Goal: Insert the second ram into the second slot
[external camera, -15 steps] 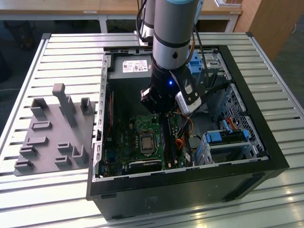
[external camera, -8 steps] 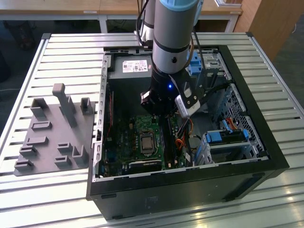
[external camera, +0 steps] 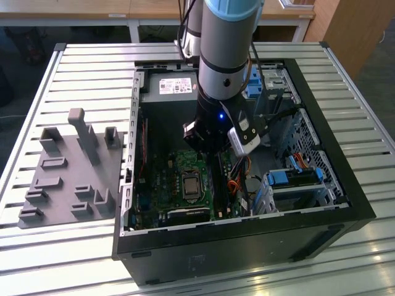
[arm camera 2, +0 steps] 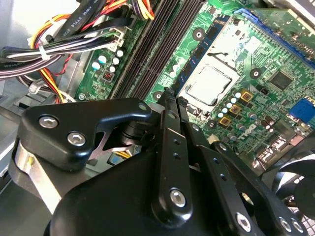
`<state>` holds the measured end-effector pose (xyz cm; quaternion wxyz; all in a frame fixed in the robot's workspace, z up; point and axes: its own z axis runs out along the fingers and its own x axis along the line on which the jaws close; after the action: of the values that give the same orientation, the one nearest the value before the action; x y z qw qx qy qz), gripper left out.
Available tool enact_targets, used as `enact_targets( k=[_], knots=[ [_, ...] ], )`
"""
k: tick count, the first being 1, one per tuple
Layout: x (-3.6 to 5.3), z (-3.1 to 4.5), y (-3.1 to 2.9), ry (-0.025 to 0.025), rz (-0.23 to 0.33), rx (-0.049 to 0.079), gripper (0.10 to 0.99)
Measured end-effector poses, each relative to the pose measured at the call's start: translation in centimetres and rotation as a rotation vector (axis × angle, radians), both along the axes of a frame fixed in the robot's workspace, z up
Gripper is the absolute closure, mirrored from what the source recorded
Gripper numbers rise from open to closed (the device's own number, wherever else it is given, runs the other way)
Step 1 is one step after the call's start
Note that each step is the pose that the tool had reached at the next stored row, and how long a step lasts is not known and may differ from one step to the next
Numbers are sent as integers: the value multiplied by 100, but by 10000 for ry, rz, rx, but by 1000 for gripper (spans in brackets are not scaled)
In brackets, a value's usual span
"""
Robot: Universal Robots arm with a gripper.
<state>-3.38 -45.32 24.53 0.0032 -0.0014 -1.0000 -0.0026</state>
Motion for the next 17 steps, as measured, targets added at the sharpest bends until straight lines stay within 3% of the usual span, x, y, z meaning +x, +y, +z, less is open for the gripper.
enact_targets(
  k=[17],
  knots=[
    [20,-80,-27,15,0,-2,957]
  ],
)
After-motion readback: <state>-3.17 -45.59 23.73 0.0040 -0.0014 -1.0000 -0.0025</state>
